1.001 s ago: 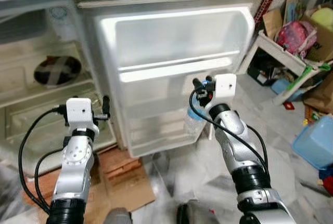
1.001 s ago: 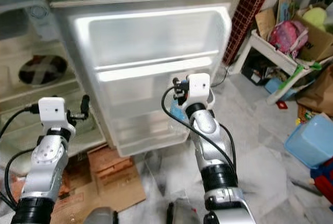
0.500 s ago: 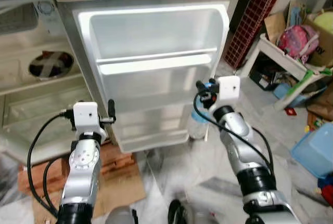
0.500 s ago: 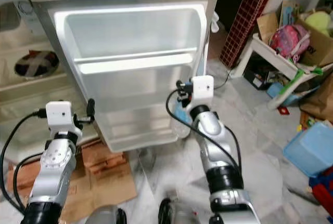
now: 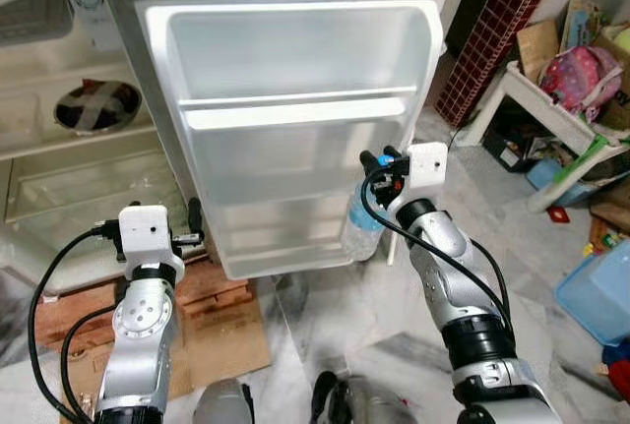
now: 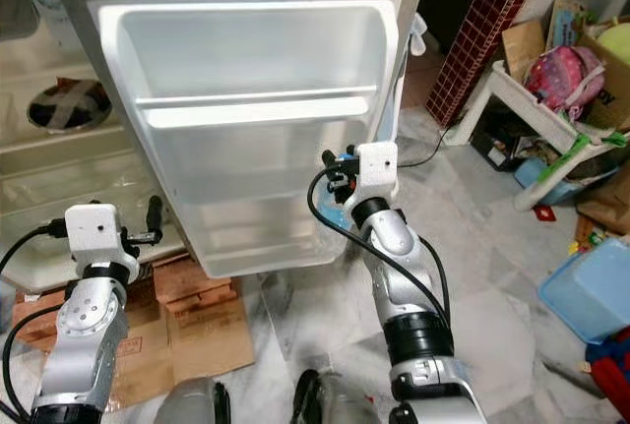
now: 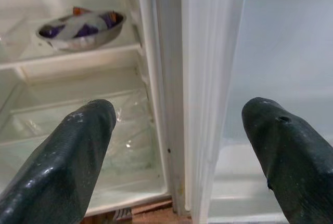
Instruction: Restocking fridge
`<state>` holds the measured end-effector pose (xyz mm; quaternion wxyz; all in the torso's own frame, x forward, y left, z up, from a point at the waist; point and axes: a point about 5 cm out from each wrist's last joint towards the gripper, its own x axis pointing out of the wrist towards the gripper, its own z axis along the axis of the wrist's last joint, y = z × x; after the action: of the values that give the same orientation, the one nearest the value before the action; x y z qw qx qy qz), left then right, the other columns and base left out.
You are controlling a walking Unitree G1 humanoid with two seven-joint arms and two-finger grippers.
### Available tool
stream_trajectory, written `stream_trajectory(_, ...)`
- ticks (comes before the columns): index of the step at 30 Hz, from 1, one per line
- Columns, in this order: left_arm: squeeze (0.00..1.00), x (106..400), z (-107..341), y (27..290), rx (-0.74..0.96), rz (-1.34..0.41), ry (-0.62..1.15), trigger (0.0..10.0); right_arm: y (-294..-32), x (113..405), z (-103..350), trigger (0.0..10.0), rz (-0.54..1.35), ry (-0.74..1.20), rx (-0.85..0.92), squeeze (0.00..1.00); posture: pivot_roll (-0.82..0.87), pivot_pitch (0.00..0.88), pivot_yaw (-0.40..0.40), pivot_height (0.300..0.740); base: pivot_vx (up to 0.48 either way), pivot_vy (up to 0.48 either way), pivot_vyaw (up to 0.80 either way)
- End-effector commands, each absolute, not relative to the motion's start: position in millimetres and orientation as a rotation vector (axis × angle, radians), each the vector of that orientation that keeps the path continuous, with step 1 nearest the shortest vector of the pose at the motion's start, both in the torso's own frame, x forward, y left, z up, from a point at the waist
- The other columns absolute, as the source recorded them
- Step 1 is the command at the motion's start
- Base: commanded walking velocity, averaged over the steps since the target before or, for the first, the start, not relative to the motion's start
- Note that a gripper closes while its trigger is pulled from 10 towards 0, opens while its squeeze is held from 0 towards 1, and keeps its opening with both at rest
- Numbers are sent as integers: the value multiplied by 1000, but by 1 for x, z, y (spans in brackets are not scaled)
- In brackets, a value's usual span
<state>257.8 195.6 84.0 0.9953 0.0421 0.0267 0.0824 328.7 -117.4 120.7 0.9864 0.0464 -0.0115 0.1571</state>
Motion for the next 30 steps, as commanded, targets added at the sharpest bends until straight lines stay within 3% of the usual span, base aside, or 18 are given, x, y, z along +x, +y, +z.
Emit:
stream_trajectory(1,0,257,84,195,83,174,60,10000,-116,330,128,10000,329,-60,99,0,38,136,-70,627,0,0,0)
stream_trajectory(10,0,261,88,197,87,186,45,10000,-112,331,130,10000,357,-70,111,0,38,146,-70,619,0,0,0)
stream_trajectory(12,0,261,88,198,97,190,43,10000,-110,330,132,10000,365,-86,117,0,38,146,-69,599,0,0,0)
stream_trajectory(24,0,264,86,207,108,264,62,10000,-102,329,137,10000,435,-120,70,0,31,145,-68,599,0,0,0)
stream_trajectory(30,0,266,85,209,113,297,72,10000,-96,327,139,10000,467,-148,69,0,28,151,-69,554,0,0,0)
